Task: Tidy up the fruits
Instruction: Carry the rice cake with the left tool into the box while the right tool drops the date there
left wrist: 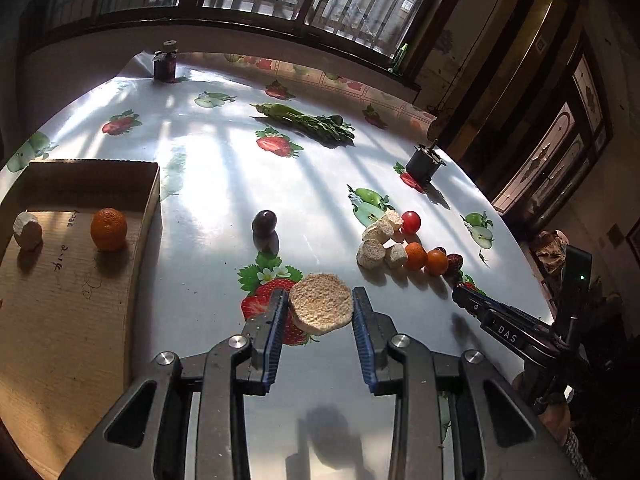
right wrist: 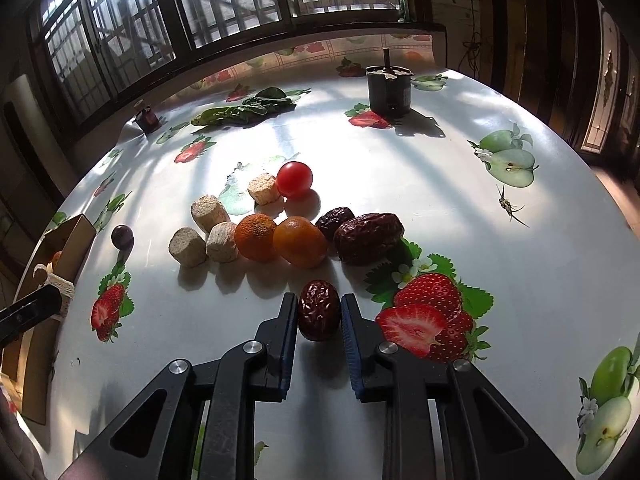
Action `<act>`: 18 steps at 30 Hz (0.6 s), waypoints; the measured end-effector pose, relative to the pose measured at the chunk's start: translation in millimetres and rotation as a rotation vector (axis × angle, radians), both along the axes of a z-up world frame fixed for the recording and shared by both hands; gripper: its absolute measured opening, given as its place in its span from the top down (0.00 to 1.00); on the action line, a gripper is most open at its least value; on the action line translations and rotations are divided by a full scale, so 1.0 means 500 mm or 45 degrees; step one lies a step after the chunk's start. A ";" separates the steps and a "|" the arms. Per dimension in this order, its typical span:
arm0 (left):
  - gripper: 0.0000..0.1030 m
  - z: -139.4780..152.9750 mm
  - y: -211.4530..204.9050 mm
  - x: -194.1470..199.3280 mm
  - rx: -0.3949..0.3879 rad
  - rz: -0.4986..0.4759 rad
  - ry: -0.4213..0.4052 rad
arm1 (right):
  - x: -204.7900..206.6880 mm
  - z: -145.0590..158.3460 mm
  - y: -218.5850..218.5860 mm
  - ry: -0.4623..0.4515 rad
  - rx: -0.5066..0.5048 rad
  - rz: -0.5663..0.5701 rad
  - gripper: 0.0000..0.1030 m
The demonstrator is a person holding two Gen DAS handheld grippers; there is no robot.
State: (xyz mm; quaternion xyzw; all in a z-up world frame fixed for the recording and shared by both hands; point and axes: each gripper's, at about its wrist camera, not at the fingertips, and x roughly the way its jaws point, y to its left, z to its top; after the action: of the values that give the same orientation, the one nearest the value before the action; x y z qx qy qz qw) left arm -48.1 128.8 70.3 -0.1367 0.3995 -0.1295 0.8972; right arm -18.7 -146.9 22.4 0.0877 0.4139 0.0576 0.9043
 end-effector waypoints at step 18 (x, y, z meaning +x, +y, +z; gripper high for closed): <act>0.70 -0.027 0.380 0.027 0.110 0.394 0.177 | -0.002 0.133 0.444 -0.051 0.077 0.554 0.77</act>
State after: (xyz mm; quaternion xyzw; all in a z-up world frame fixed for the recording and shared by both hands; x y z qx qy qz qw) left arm -34.8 318.6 57.0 -0.1663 0.4402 0.0373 0.8816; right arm -19.7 75.2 89.0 0.0223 0.4031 0.2655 0.8755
